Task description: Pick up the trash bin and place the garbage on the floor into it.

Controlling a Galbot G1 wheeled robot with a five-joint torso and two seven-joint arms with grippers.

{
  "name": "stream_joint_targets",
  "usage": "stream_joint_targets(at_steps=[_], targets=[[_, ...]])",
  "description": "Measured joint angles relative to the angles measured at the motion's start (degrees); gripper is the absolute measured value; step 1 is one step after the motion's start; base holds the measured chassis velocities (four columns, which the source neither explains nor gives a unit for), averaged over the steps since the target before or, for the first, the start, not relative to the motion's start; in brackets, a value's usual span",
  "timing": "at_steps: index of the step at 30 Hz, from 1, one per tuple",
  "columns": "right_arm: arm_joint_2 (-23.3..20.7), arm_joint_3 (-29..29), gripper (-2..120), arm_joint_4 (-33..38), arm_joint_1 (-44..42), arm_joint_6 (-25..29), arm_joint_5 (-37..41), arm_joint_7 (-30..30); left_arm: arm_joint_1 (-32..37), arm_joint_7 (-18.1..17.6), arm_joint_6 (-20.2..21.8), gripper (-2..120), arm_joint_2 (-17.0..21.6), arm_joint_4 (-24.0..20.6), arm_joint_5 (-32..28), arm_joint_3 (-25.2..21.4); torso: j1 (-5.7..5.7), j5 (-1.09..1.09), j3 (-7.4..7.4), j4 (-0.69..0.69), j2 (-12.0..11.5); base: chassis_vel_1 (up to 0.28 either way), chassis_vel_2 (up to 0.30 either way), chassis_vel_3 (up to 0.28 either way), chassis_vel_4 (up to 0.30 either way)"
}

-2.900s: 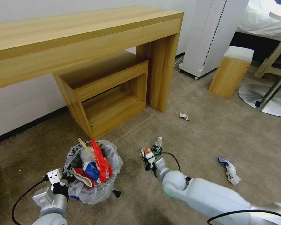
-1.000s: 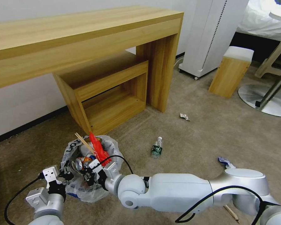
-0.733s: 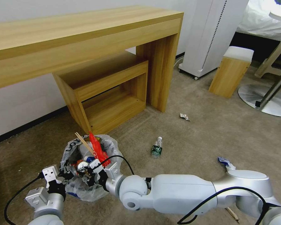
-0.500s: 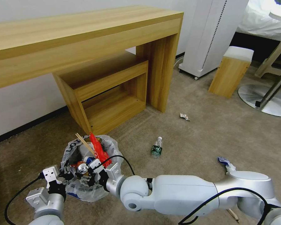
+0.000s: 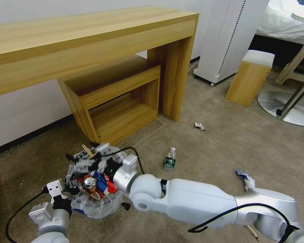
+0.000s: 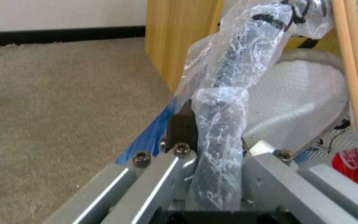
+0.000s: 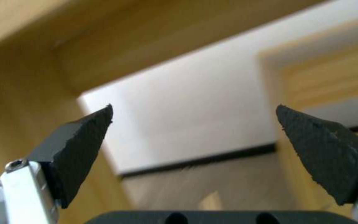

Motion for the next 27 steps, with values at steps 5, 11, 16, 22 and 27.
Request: stream_joint_targets(at_steps=[5,11,16,22,27], targets=[[-5.9,11.3,100,1.7,-3.3,-1.5,-0.2,3.5,0.0,-0.2,-0.1,1,0.3,-0.4,-0.2,-0.8,0.00,0.01,0.00,0.02,0.0,0.000,0.000,0.000,0.000],[-14.8,28.3,100,4.4,-10.9,-5.9,0.0,6.2,-0.2,-0.9,-0.1,1,1.1,-1.2,-1.6,-1.4,0.00,0.02,0.00,-0.03,0.0,0.000,0.000,0.000,0.000],[-18.2,44.7,100,7.3,-21.9,-8.6,-0.3,7.5,-0.2,-1.1,0.0,1,1.6,-1.5,-2.0,-1.6,0.00,0.01,0.00,0.01,0.0,0.000,0.000,0.000,0.000],[-18.8,58.7,100,11.0,-34.4,-8.3,-2.3,7.1,0.2,-1.1,0.1,1,2.1,-2.2,-2.1,-1.6,0.00,0.02,0.00,-0.01,0.0,0.000,0.000,0.000,0.000],[-18.6,61.7,100,11.9,-37.4,-7.8,-3.3,6.9,0.4,-1.1,0.1,1,2.2,-2.5,-2.1,-1.6,0.00,0.02,-0.01,-0.02,0.0,0.000,0.000,0.000,0.000]])
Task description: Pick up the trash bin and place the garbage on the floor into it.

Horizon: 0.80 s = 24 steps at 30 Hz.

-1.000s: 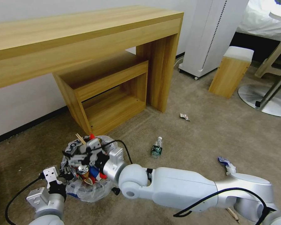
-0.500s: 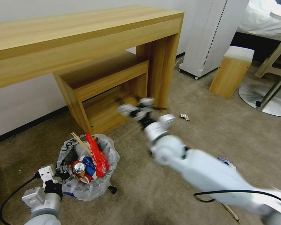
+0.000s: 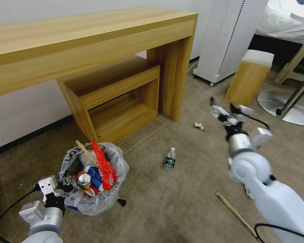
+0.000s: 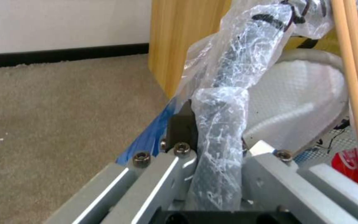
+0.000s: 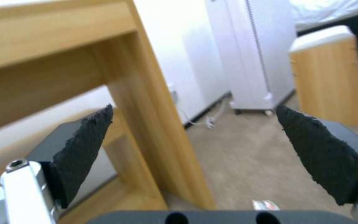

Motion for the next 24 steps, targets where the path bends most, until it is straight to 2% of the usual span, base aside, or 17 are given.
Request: stream_joint_targets(at_steps=[2,3,9,24], targets=[[0.1,2.7,100,0.9,-3.0,0.2,-0.9,-0.2,0.2,0.0,0.0,1,0.1,-0.4,-0.1,0.0,0.00,-0.01,0.00,0.03,0.0,0.000,0.000,0.000,0.000],[0.1,3.6,100,1.1,-4.2,0.2,-1.2,-0.2,0.3,0.0,0.1,1,0.2,-0.5,-0.1,0.0,0.00,-0.02,0.00,0.00,0.0,0.000,0.000,0.000,0.000],[0.2,6.6,100,1.8,-9.2,0.6,-3.1,0.4,0.9,-0.1,0.1,1,0.6,-1.5,-0.3,0.0,0.00,-0.02,0.00,0.02,0.0,0.000,0.000,0.000,0.000],[1.5,9.5,100,-2.2,-18.4,0.1,-8.1,1.7,0.5,-0.1,0.5,1,1.9,0.4,-0.4,1.0,0.00,-0.02,0.01,0.01,0.0,0.000,0.000,0.000,0.000]])
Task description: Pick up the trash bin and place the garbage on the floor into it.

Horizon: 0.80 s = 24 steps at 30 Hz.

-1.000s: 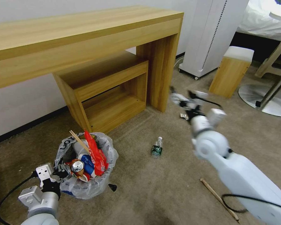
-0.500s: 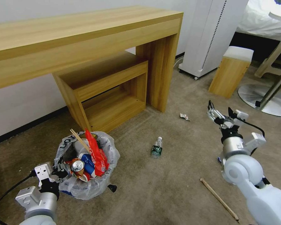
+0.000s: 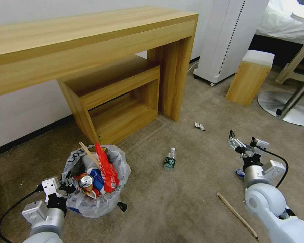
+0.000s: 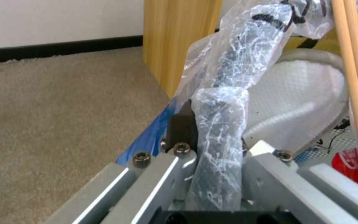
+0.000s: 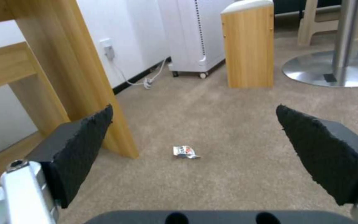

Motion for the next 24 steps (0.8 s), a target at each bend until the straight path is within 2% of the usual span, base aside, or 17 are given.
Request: stream_joint_targets(at_steps=[7,24], targets=[[1.4,-0.7,100,-0.9,0.3,-0.2,-1.7,0.0,-0.2,0.0,0.0,1,0.5,0.4,-0.6,-0.3,0.00,0.00,0.00,0.01,0.0,0.000,0.000,0.000,0.000],[1.1,-1.0,100,-1.6,0.6,0.4,-2.2,-0.2,-0.4,-0.1,0.0,1,0.2,0.7,-0.5,-0.4,0.00,0.00,0.00,0.01,0.0,0.000,0.000,0.000,0.000]])
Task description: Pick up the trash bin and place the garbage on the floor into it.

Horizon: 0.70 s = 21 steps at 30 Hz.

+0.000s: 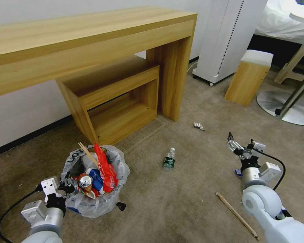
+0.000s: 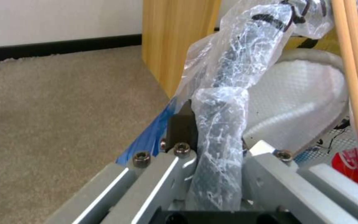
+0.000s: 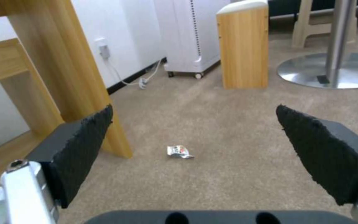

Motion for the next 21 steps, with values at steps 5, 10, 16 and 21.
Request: stream_joint_targets(at_steps=[5,10,16,21], targets=[[0.0,-0.2,100,-0.3,0.2,0.1,0.1,0.0,0.0,0.0,0.0,1,-0.1,0.2,0.2,0.0,0.00,0.00,0.00,0.00,0.0,-0.011,-0.009,-0.007,-0.009],[0.0,-0.7,100,-0.8,0.5,0.2,-0.1,-0.3,0.3,-0.1,-0.2,1,-0.3,0.3,0.4,-0.1,0.00,0.00,0.00,0.00,0.0,-0.057,-0.068,-0.054,-0.052],[0.0,-0.9,100,-1.1,0.8,0.7,-0.4,-0.3,0.5,-0.1,-0.3,1,-0.3,0.3,0.3,-0.2,0.00,0.00,0.00,-0.01,0.0,-0.085,-0.089,-0.098,-0.089],[0.1,-1.2,100,-1.7,0.8,1.6,-1.2,-0.5,0.4,-0.2,-0.5,1,-0.3,0.3,0.1,-0.3,0.00,0.00,0.00,-0.03,0.0,-0.090,-0.087,-0.085,-0.095]])
